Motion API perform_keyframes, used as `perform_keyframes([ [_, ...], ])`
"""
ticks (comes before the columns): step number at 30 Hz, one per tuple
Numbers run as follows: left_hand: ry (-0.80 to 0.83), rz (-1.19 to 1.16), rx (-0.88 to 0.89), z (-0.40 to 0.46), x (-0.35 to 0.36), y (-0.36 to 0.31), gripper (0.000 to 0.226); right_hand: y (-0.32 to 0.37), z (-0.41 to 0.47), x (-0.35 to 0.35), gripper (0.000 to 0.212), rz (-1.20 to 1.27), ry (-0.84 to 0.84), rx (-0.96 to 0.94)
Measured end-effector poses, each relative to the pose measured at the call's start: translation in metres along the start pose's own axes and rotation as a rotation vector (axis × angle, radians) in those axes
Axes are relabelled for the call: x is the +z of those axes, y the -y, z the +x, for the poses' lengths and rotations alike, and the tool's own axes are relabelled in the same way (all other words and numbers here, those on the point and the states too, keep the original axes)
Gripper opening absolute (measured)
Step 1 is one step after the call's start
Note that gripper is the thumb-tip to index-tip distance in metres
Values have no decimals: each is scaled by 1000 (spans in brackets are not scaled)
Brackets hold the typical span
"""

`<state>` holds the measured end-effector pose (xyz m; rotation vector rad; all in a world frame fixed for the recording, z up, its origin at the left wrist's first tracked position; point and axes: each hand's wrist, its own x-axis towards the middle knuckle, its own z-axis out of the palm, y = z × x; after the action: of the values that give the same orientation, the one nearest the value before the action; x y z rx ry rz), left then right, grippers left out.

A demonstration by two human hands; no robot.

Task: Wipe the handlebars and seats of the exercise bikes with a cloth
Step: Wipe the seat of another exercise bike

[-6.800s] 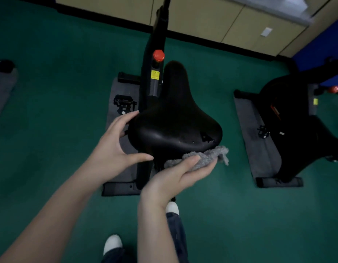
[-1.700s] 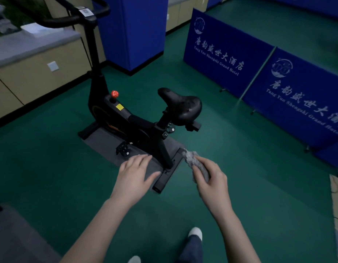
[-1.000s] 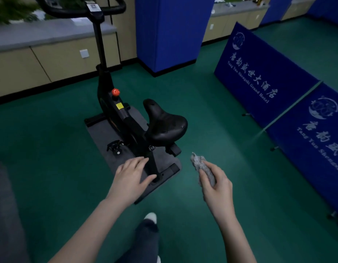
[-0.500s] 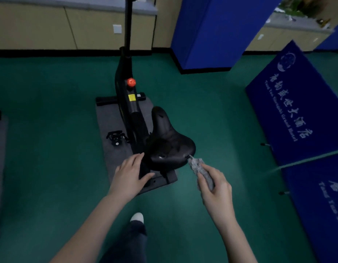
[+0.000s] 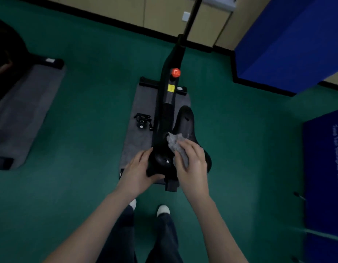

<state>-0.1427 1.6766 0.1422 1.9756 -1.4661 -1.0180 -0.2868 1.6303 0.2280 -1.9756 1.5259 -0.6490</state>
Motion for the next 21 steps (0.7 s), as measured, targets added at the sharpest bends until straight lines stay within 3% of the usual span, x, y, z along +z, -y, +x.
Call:
perform_keyframes([
  [7, -289, -321, -126, -3, 37, -5, 91, -28, 27, 28, 31, -189, 302, -424],
  [12, -335, -400, -159, -2, 48, 1, 90, -46, 47, 30, 34, -325, 472, -690],
  [18, -321, -513, -144, -2, 47, 3, 101, -65, 74, 21, 30, -332, 335, -620],
  [21, -333, -499, -94, 1, 48, 7, 99, -57, 72, 31, 27, -268, 401, -621],
])
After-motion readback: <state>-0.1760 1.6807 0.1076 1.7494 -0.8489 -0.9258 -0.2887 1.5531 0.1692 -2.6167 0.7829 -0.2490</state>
